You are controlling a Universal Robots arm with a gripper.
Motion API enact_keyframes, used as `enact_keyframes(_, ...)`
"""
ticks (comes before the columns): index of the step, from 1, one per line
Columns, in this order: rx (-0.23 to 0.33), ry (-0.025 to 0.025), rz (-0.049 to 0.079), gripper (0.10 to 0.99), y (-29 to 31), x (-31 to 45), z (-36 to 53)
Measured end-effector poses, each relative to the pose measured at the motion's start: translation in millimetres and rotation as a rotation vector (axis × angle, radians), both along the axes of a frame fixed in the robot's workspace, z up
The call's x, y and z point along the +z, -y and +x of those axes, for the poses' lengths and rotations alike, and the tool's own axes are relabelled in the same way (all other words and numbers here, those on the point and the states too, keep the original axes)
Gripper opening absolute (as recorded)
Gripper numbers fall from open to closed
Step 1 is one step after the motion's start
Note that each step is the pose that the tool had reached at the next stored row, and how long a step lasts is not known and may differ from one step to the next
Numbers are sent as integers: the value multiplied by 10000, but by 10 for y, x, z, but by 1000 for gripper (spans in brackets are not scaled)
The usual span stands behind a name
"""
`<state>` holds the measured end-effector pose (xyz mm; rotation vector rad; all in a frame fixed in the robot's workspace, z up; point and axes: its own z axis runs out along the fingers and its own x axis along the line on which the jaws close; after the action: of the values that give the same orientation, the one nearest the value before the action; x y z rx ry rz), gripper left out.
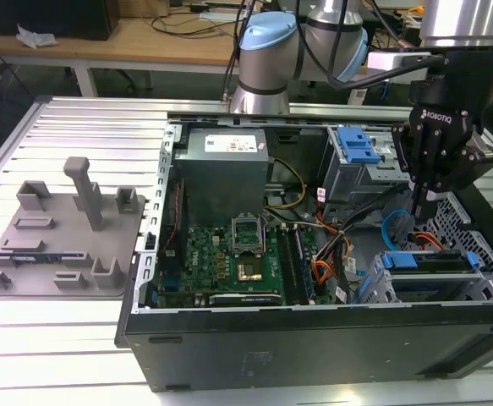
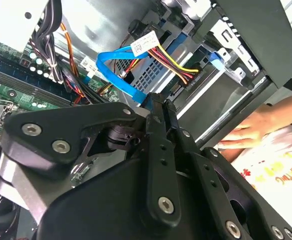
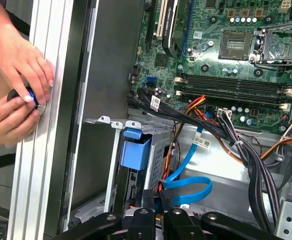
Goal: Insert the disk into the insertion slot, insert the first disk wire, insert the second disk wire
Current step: 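Insert the second disk wire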
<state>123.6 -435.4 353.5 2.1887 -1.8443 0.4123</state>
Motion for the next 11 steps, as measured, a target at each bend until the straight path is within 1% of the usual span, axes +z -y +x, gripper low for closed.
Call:
enact_keyframes(1,2,-15,5,161,1,-1,12)
enact_keyframes(4,-6,-185,13,161,6,0,36)
enact_keyframes(6,-30,-277,17,161,6,0,43)
enact_keyframes(7,-36,-314,19,161,7,0,55)
enact_keyframes(8,-36,-386,18,161,7,0,82)
enact_keyframes(9,-36,-472,18,161,7,0,111)
enact_keyframes(10,-52,-496,18,161,7,0,123)
enact_keyframes(11,-116,-496,21,161,7,-2,125)
